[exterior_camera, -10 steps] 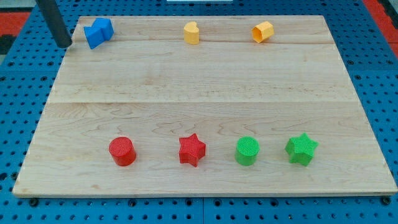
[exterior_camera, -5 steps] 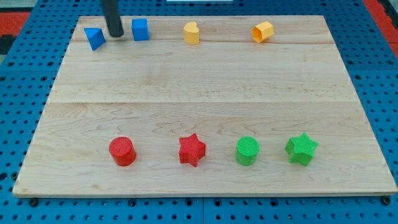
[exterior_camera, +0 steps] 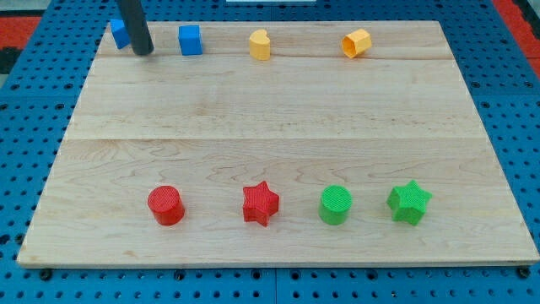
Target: Place the yellow and blue blocks in a horizontal line
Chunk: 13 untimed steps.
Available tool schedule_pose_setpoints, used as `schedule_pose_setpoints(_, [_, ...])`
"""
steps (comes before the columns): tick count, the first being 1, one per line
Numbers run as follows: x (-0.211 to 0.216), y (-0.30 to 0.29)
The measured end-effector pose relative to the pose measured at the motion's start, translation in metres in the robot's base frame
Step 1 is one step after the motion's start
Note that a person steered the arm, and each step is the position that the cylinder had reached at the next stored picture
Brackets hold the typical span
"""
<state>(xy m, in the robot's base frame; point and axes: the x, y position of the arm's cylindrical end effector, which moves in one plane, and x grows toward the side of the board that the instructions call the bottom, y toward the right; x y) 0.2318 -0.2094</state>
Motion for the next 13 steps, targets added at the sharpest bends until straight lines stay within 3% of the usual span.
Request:
schedule_pose_setpoints(1, [-0.041,0.012])
schedule_pose_setpoints(3, [-0.020,-0.084])
schedule_pose_setpoints(5, [-0.017,-0.096])
schedule_pose_setpoints(7, [0.027,-0.095])
schedule_pose_setpoints(9, [0.023,-0.032])
schedule_pose_setpoints(10, [0.093,0.021])
schedule_pose_setpoints(12, [0.090,0.325])
schedule_pose_setpoints(13, [0.046,0.379])
